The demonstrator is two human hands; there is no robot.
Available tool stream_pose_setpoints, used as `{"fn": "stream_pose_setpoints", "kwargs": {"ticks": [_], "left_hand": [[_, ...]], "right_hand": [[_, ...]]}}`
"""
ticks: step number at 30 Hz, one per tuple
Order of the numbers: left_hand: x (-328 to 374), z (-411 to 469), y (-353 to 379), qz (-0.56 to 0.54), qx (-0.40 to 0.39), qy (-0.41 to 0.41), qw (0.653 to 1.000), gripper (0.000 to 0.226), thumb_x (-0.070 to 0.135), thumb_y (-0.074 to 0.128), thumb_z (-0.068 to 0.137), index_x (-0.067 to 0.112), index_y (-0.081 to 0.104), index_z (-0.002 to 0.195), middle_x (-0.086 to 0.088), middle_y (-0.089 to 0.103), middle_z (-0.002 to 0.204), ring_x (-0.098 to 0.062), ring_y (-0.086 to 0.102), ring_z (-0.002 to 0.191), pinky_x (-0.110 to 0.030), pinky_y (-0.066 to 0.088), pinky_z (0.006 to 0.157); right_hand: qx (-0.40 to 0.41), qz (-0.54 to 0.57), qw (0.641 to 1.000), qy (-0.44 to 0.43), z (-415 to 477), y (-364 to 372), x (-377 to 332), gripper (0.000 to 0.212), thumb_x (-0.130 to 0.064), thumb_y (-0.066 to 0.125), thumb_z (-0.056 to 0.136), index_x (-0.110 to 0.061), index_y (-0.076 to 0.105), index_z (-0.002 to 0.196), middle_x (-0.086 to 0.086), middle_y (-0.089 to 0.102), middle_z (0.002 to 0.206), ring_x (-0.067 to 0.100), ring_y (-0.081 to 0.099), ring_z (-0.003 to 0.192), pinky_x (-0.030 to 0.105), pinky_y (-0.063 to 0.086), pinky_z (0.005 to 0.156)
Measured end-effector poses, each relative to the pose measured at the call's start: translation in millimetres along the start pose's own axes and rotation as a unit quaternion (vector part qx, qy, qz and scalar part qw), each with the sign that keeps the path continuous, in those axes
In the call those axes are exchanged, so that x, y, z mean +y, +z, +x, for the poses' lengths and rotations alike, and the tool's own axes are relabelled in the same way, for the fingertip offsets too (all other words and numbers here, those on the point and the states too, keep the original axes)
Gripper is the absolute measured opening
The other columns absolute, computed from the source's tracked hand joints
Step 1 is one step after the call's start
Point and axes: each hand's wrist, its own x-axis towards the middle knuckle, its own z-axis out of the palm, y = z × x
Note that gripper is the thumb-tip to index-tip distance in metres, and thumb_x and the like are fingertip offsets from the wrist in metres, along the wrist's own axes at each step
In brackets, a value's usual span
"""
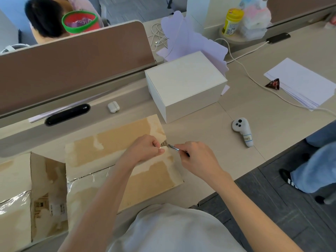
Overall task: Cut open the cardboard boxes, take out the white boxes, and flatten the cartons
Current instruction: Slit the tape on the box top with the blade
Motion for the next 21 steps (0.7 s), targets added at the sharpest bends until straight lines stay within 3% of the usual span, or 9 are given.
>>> {"fn": "stream_pose_setpoints", "kwargs": {"ticks": [6,12,15,18,21], "left_hand": [[-0.6,1.5,-0.7,0.004,-0.007,-0.002,1.000,0.014,0.026,0.072,0.084,0.017,0.062,0.081,0.008,0.052,0.069,-0.007,0.047,0.063,-0.025,0.035,0.059],[-0.7,3.1,1.2,-0.001,0.000,-0.002,1.000,0.014,0.024,0.072,0.083,0.013,0.064,0.084,0.007,0.052,0.067,-0.007,0.046,0.062,-0.025,0.034,0.056],[-0.7,2.2,1.1,-0.007,0.003,-0.002,1.000,0.014,0.023,0.072,0.083,0.012,0.065,0.084,0.007,0.053,0.068,-0.006,0.047,0.062,-0.024,0.033,0.055],[-0.4,1.4,0.8,-0.007,-0.005,-0.005,1.000,0.016,0.023,0.072,0.084,0.009,0.067,0.087,0.006,0.054,0.069,-0.009,0.048,0.065,-0.026,0.034,0.058],[-3.3,2.3,-1.3,-0.059,-0.025,-0.017,0.998,0.014,0.019,0.070,0.084,0.015,0.063,0.073,0.004,0.055,0.069,-0.015,0.048,0.068,-0.028,0.035,0.064]], "right_hand": [[-0.032,-0.002,0.999,0.000,6.7,-2.8,0.4,0.031,-0.015,0.043,0.088,-0.024,0.071,0.099,0.006,0.060,0.074,0.033,0.055,0.076,0.036,0.047,0.061],[-0.081,0.017,0.997,0.004,9.0,-11.5,3.0,0.030,-0.011,0.046,0.083,-0.022,0.074,0.090,0.005,0.037,0.053,0.032,0.041,0.061,0.034,0.041,0.054],[-0.083,0.017,0.996,0.001,9.2,-13.3,5.6,0.021,-0.009,0.046,0.080,-0.011,0.068,0.081,0.007,0.031,0.054,0.027,0.030,0.057,0.031,0.030,0.051],[-0.068,0.015,0.998,0.007,7.5,-12.4,10.4,0.017,-0.010,0.046,0.080,-0.008,0.062,0.079,0.012,0.037,0.059,0.024,0.028,0.056,0.031,0.026,0.050],[-0.059,0.028,0.998,0.012,6.7,-10.9,13.0,0.018,-0.012,0.046,0.082,-0.014,0.063,0.078,0.014,0.046,0.066,0.025,0.031,0.058,0.031,0.029,0.050]]}}
